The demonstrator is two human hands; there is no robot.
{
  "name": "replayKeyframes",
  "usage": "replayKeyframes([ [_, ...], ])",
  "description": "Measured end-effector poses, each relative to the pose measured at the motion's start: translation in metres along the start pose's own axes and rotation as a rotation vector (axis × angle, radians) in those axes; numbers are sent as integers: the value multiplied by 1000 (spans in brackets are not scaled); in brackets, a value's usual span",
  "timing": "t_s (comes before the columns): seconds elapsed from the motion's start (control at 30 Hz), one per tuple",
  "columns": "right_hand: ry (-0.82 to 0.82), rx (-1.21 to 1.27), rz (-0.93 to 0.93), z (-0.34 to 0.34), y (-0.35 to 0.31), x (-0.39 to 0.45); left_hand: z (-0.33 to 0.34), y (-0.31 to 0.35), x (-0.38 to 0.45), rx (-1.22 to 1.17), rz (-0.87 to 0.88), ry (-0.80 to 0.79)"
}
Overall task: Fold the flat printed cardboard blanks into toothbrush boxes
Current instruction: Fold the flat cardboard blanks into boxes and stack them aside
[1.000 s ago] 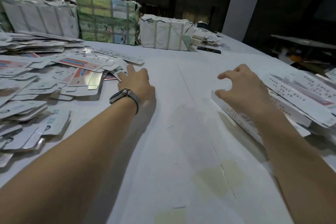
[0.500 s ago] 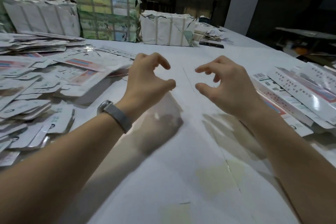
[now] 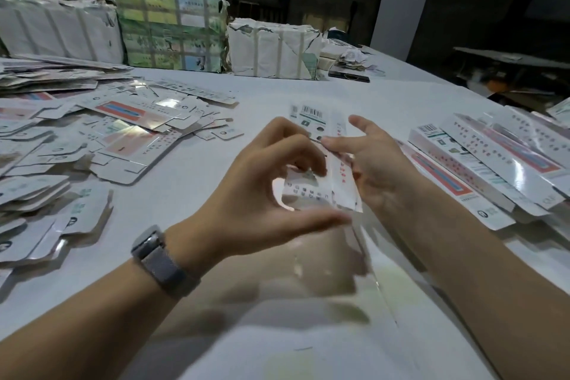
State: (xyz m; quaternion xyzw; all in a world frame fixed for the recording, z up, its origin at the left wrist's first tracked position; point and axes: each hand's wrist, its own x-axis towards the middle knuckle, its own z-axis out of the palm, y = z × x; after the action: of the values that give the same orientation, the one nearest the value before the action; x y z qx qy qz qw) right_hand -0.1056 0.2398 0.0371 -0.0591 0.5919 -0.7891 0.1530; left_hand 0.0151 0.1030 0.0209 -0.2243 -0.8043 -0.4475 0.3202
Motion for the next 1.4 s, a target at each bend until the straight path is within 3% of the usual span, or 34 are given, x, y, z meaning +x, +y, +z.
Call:
replayKeyframes([
  [0.07, 8, -36, 4, -1, 1, 3, -4, -4, 3, -114, -108, 99],
  [0.17, -48, -242, 18, -3, 2, 4, -18, -20, 7, -62, -329, 238],
  [0.27, -84, -669, -75, -4, 5, 3, -30, -34, 5, 3, -586, 169],
  [0.33, -84, -687, -103, -7, 6, 6, -39, -38, 5, 85, -690, 72],
  [0.47, -133, -438, -76, -8, 3, 8, -50, -43, 3, 617, -672, -150],
  [0.53, -195, -388, -98, -4, 3, 4, -46, -41, 2, 888, -550, -96],
  [0.57, -241, -390, -117, -2, 2, -1, -42, -39, 2, 877, -490, -5],
  [0.6, -291, -407, -140, 1, 2, -6, -39, -36, 3, 760, -465, 79],
  [0.67, -381, -445, -202, 6, 2, -16, -32, -29, 7, 234, -550, 174],
  [0.73, -453, -440, -265, 11, 5, -25, -25, -18, 11, -254, -680, 142],
  [0.77, -482, -447, -306, 13, 7, -29, -22, -16, 11, -338, -675, 112],
  [0.93, -620, -503, -427, 19, 11, -37, -19, -8, 12, -435, -581, -65],
  [1.07, -678, -432, -425, 18, 9, -42, -16, 0, 17, -570, -574, -18],
  [1.17, -613, -399, -444, 18, 9, -39, -17, 2, 12, -709, -565, 55],
  [1.3, -470, -401, -503, 15, 8, -35, -18, 2, 10, -685, -535, 108],
  [1.4, -309, -622, -647, 12, 7, -32, -17, 4, 10, -789, -605, 104],
])
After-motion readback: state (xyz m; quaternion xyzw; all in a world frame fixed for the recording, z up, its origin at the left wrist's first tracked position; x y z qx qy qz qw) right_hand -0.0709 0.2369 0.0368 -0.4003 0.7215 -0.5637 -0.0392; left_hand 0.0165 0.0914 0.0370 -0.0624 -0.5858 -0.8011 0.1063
